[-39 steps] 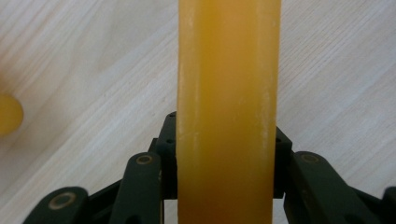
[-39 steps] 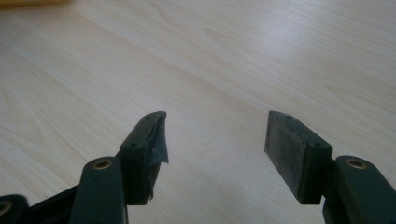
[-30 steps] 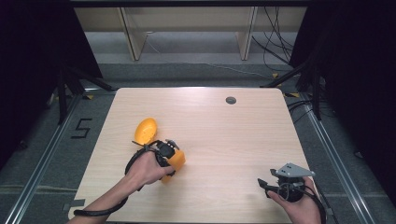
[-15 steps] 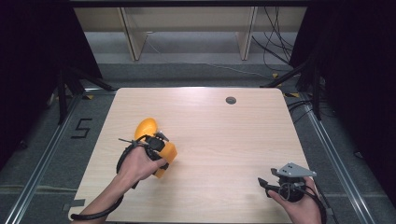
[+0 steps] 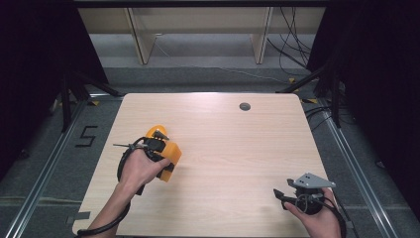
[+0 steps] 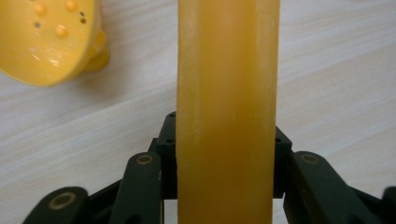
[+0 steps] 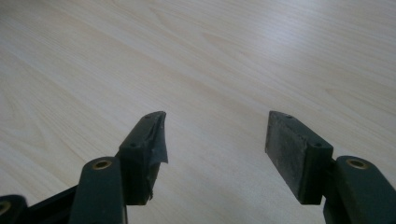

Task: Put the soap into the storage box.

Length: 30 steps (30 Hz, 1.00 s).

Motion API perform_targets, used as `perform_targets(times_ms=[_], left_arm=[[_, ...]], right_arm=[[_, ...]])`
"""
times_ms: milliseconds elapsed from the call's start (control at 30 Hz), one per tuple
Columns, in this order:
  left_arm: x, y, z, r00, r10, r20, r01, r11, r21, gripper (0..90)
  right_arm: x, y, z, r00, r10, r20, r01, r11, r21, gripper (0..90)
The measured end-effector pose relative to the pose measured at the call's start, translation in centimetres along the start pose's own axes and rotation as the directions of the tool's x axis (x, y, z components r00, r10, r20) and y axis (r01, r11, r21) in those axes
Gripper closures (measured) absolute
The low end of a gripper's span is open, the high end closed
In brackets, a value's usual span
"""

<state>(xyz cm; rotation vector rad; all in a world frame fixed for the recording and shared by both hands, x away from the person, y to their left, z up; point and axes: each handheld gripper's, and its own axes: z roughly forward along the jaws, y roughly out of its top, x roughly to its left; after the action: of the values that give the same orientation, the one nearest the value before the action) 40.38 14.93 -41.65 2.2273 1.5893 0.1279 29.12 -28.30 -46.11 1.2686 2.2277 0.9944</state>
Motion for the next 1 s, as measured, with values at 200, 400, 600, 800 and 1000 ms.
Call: perform_targets(times_ms=[200, 400, 600, 800, 1000], left_arm=[[1.1, 0.1, -0.3, 0.9967, -0.022, -0.078, 0.02, 0.9994, -0.029, 60.6], [1.7, 0.0, -0.3, 0.9964, -0.038, -0.076, 0.035, 0.9985, -0.042, 60.6], [1.9, 0.2, -0.8, 0.9962, -0.058, -0.065, 0.056, 0.9979, -0.032, 60.6], [2.4, 0.4, -1.1, 0.994, -0.067, -0.087, 0.063, 0.9969, -0.048, 60.6], [2.7, 0.3, -1.4, 0.993, -0.07, -0.095, 0.064, 0.9954, -0.072, 60.6]], right_arm=[[-0.4, 0.0, 0.0, 0.9989, -0.048, 0.001, 0.048, 0.999, -0.011, 38.7], [-0.2, 0.1, 0.0, 0.9994, -0.034, -0.001, 0.034, 0.999, -0.009, 38.7], [-0.2, 0.0, 0.0, 0.9992, -0.04, 0.002, 0.04, 0.999, -0.021, 38.7], [-0.3, 0.1, -0.1, 0.9988, -0.05, 0.006, 0.05, 0.998, -0.025, 38.6], [-0.1, 0.2, -0.2, 0.9997, -0.022, -0.002, 0.022, 0.999, -0.032, 38.5]])
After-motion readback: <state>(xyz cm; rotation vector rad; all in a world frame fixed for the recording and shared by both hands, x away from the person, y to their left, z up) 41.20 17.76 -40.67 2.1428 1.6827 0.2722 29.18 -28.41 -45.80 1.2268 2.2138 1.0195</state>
